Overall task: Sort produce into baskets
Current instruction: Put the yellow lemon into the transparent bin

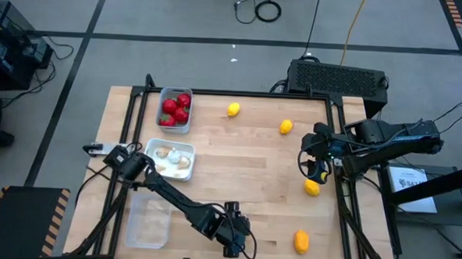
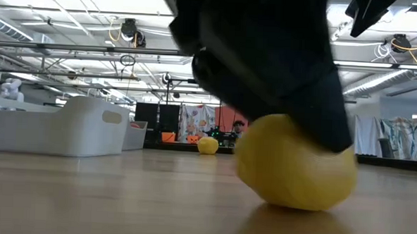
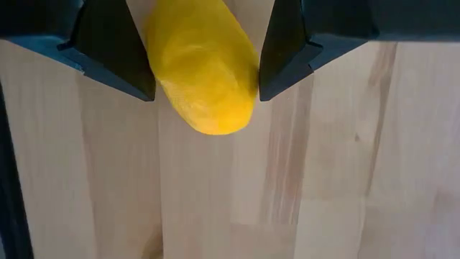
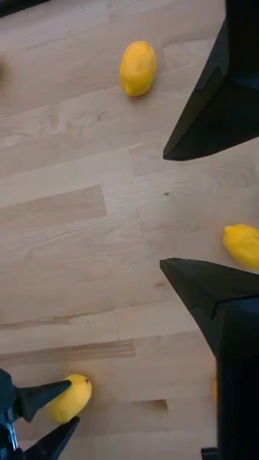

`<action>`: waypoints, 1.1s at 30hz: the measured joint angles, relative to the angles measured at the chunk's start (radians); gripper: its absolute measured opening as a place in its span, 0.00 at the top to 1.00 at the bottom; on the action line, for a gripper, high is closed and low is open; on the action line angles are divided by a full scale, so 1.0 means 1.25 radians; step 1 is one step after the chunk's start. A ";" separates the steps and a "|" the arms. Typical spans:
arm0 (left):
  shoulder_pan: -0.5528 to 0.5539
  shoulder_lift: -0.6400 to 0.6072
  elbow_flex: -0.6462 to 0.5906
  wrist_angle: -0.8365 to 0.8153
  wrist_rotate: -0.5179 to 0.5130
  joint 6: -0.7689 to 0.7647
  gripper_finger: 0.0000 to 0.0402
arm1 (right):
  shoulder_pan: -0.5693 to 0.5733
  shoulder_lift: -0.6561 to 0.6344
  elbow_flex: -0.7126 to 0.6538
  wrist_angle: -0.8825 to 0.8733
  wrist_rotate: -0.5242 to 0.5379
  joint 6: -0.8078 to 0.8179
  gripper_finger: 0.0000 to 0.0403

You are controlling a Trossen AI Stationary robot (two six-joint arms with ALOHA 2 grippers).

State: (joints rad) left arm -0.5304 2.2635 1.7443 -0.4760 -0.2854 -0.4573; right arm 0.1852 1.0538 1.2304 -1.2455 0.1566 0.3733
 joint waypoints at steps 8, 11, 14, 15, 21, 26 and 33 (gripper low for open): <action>0.004 0.017 0.002 -0.009 0.000 -0.001 0.37 | 0.000 0.000 0.000 0.003 0.000 0.001 0.44; 0.006 0.022 0.003 -0.023 0.005 -0.006 0.37 | 0.000 0.000 0.000 0.003 0.000 0.001 0.44; 0.007 0.027 0.003 -0.022 0.010 -0.006 0.37 | 0.000 0.000 0.000 0.003 0.000 0.002 0.44; 0.007 0.027 0.003 -0.025 0.013 -0.006 0.37 | 0.000 0.000 0.000 0.003 0.000 0.003 0.44; 0.006 0.030 0.001 -0.035 0.037 -0.006 0.37 | 0.000 0.000 0.000 0.003 0.000 0.003 0.44; 0.006 0.033 0.000 -0.065 0.043 -0.007 0.37 | 0.000 0.000 0.000 0.003 0.000 0.003 0.44; 0.007 0.026 0.035 -0.105 0.045 -0.004 0.49 | 0.000 0.000 0.000 0.003 0.000 0.003 0.44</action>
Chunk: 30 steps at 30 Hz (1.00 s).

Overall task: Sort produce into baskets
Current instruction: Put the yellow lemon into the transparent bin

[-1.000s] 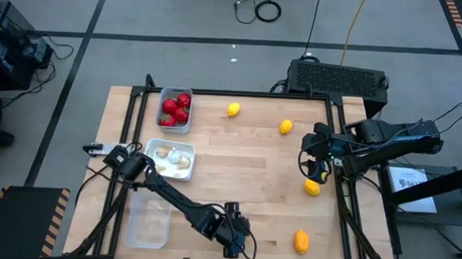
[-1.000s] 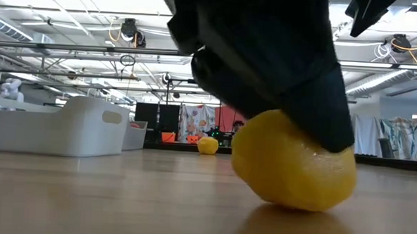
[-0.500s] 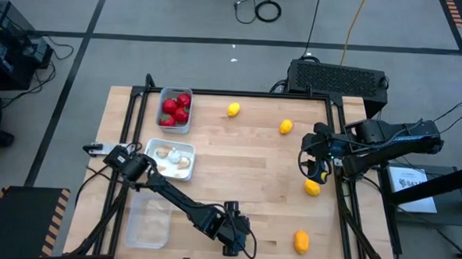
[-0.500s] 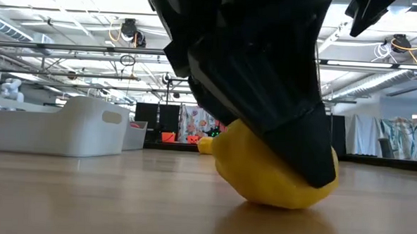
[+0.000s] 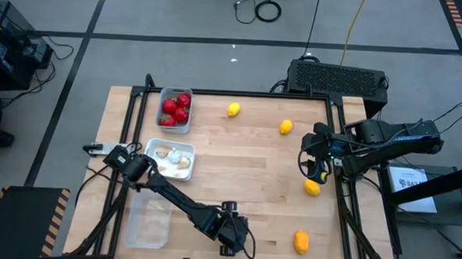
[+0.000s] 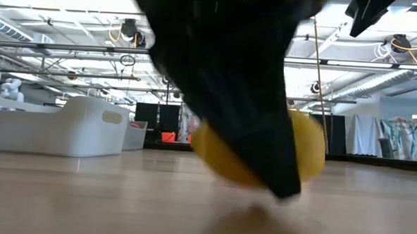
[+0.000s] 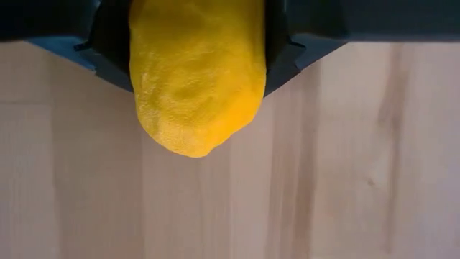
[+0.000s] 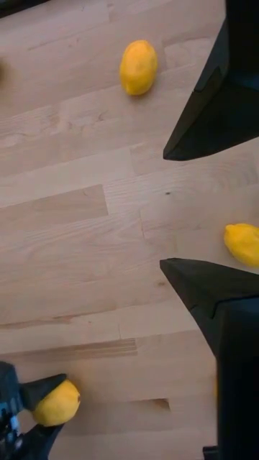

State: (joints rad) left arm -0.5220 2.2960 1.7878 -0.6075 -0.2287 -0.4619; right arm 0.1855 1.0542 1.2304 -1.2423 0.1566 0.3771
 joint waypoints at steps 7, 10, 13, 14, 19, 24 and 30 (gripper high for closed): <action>0.002 -0.026 0.113 -0.262 -0.010 -0.002 0.48 | 0.000 0.000 0.000 0.000 0.000 0.000 0.44; 0.002 -0.057 0.155 -0.410 -0.032 -0.020 0.47 | 0.000 0.000 0.000 0.000 0.000 0.000 0.44; 0.000 -0.097 0.167 -0.540 -0.030 -0.066 0.47 | 0.000 0.000 0.000 0.001 0.000 0.000 0.44; 0.000 -0.110 0.167 -0.573 -0.023 -0.089 0.47 | 0.000 0.000 0.000 0.002 0.000 0.000 0.44; -0.007 -0.179 0.168 -0.752 0.022 -0.220 0.47 | 0.000 0.000 0.000 0.004 0.000 -0.006 0.44; -0.036 -0.253 0.141 -0.764 0.058 -0.269 0.47 | 0.000 0.000 0.000 0.004 0.000 -0.017 0.44; -0.079 -0.375 0.007 -0.769 0.074 -0.391 0.47 | 0.000 0.000 0.000 0.005 0.000 -0.021 0.44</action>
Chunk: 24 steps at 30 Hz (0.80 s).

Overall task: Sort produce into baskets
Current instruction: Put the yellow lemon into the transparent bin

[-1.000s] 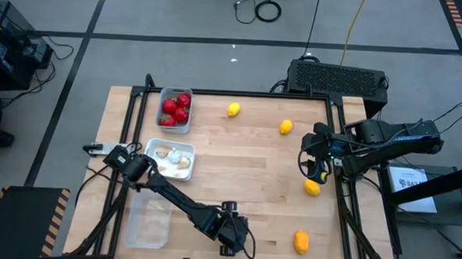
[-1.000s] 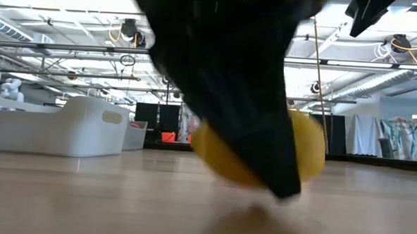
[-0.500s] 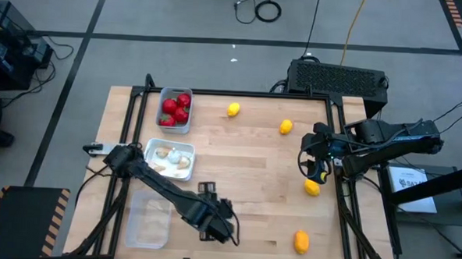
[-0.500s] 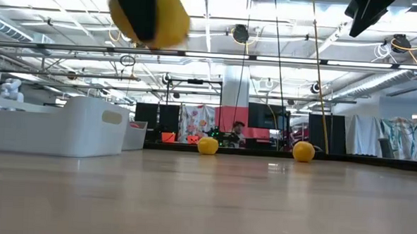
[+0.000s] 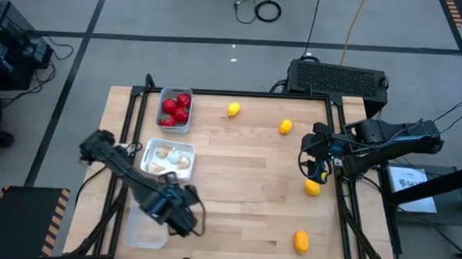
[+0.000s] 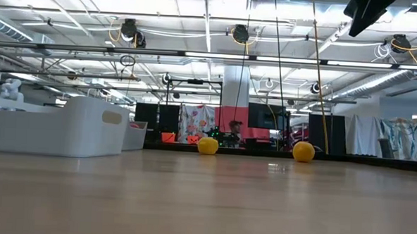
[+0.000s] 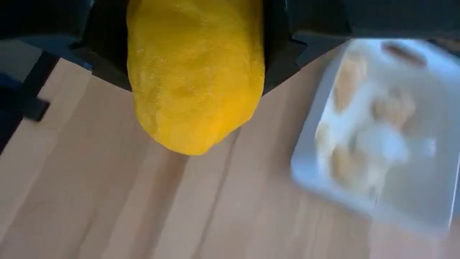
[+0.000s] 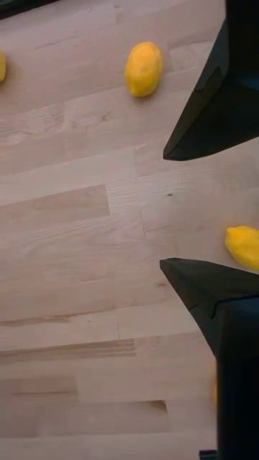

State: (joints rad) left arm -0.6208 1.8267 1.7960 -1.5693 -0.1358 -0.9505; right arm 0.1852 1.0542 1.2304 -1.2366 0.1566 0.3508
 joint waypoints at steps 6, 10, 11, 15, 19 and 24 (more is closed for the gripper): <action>-0.070 -0.159 -0.205 0.000 0.096 -0.279 0.47 | 0.000 0.000 0.000 0.000 0.000 0.000 0.44; -0.114 -0.236 -0.320 0.083 0.172 -0.437 0.47 | 0.000 0.000 0.000 0.000 0.000 0.000 0.44; -0.124 -0.247 -0.344 0.113 0.175 -0.459 0.47 | 0.000 0.000 0.000 0.001 0.000 -0.002 0.44; -0.139 -0.259 -0.402 0.156 0.155 -0.533 0.47 | 0.000 0.000 0.000 0.013 0.000 -0.018 0.44; -0.137 -0.255 -0.431 0.159 0.160 -0.549 0.47 | 0.000 0.000 0.000 0.023 0.000 -0.021 0.44; -0.136 -0.254 -0.451 0.159 0.170 -0.563 0.46 | 0.000 0.000 0.000 0.023 0.000 -0.021 0.44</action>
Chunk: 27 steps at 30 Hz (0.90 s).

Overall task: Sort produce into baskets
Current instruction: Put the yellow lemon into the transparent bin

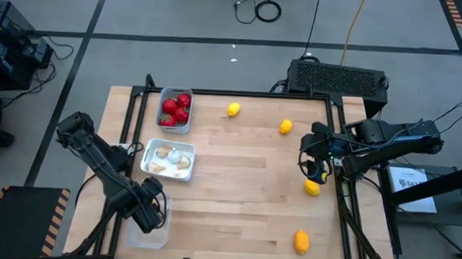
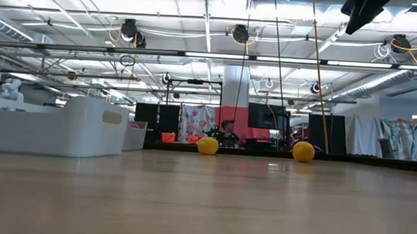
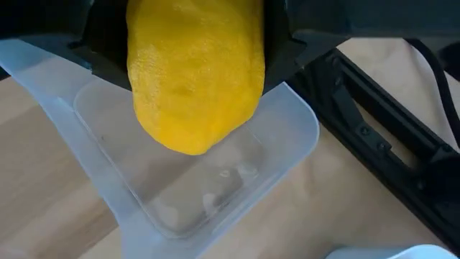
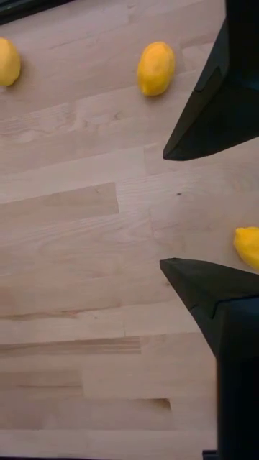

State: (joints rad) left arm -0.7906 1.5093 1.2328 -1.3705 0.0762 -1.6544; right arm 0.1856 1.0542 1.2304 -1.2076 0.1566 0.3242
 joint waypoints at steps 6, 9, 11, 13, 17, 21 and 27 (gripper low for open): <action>0.000 0.000 -0.001 0.001 0.000 -0.013 0.40 | 0.000 0.000 0.000 0.000 0.000 -0.005 0.44; 0.005 0.000 -0.001 0.001 0.000 -0.013 0.33 | 0.000 0.000 0.000 0.000 0.000 -0.006 0.44; 0.013 0.000 -0.001 0.001 0.000 -0.012 0.29 | 0.000 0.000 0.000 0.000 0.000 -0.006 0.44; 0.016 0.000 -0.001 0.001 0.000 -0.011 0.26 | 0.000 0.000 0.000 0.000 0.000 -0.006 0.44; 0.020 0.000 -0.001 0.003 0.000 -0.005 0.23 | 0.000 0.000 0.000 0.000 0.000 -0.006 0.44; 0.020 0.000 -0.001 0.038 -0.002 -0.007 0.23 | 0.000 0.000 0.000 0.000 0.000 -0.003 0.44; 0.052 0.000 -0.001 0.212 -0.088 0.060 0.23 | 0.000 0.008 0.000 0.010 -0.019 0.045 0.44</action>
State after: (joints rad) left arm -0.7260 1.5093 1.2320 -1.1054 -0.0342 -1.5798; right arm 0.1852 1.0646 1.2304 -1.1945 0.1329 0.3800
